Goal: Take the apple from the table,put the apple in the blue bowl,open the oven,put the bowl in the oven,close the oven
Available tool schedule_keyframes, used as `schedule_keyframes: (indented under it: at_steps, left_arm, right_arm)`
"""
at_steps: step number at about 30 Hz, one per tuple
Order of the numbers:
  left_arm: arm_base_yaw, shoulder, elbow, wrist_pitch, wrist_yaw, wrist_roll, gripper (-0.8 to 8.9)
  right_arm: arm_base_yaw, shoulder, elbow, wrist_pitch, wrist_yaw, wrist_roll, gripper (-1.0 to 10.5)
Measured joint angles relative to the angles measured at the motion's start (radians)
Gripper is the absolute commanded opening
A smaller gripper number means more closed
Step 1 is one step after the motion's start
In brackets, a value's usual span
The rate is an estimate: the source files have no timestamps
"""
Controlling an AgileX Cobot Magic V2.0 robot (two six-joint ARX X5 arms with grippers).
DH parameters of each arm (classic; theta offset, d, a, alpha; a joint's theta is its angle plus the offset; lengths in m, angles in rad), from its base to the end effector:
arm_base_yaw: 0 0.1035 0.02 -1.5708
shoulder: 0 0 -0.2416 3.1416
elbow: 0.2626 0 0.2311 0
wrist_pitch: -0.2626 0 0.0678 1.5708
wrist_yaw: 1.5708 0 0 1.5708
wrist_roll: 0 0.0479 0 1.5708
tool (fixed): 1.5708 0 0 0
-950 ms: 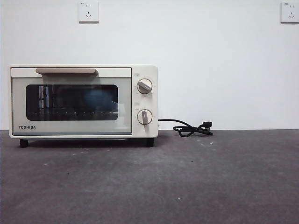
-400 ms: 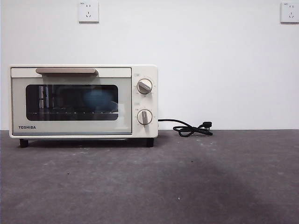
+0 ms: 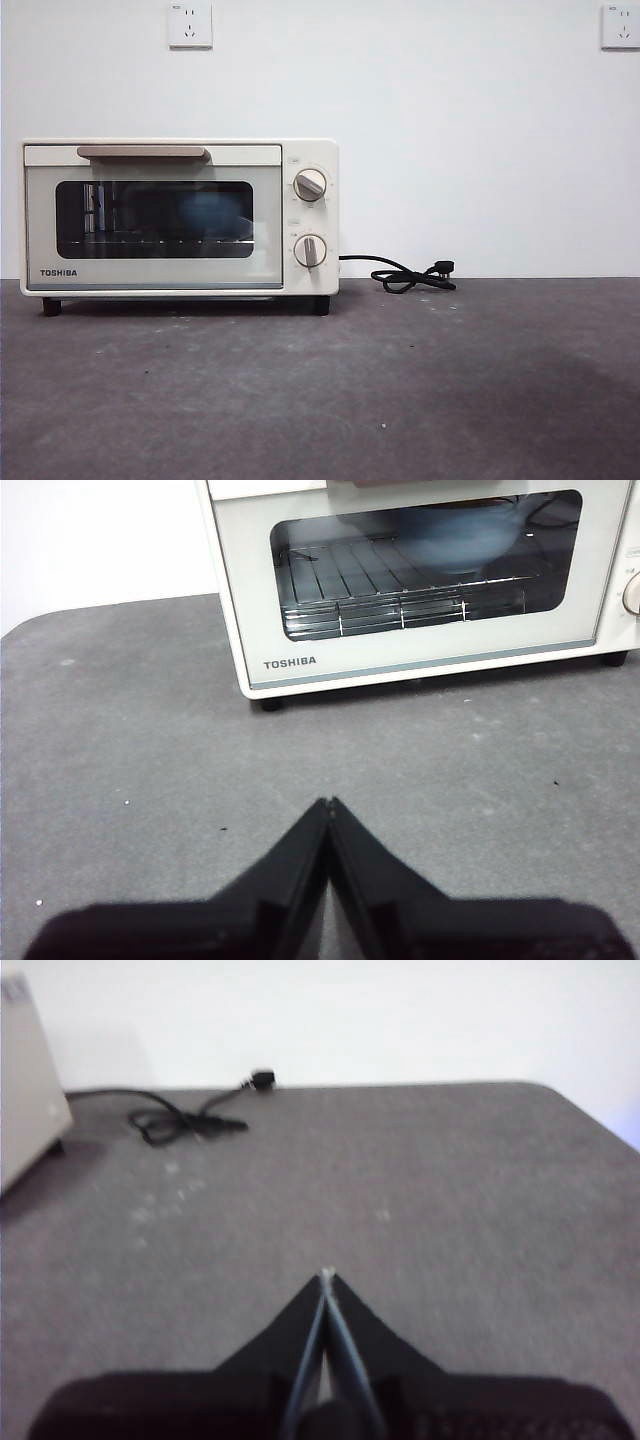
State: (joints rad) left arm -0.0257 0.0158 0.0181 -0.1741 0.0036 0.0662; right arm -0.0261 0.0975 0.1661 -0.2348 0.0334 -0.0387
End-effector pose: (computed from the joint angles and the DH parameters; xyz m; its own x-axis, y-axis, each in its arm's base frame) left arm 0.1154 -0.0031 0.1480 0.9849 -0.0289 -0.1709 0.0405 0.9971 0.0646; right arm 0.1121 -0.0045 0.1830 0.9845 -0.0591 -0.1653 0.0526 0.9977 -0.0437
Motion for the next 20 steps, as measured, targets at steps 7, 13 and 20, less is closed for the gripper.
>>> schedule_keyframes:
  at_steps: [7,13,20]
  left_arm:
    - [0.0,0.0,0.0,0.001,0.0,0.0,-0.04]
    - [0.0,0.0,0.0,0.002,0.0,0.0,-0.04]
    - [0.0,0.004,0.0,0.003,0.0,0.0,-0.03]
  right_arm:
    - [-0.002,-0.087,-0.127,0.045,0.004,-0.01,0.0]
    - [-0.002,-0.087,-0.143,0.045,0.003,-0.01,0.0]
    - [-0.001,-0.087,-0.143,0.044,0.004,-0.01,0.0]
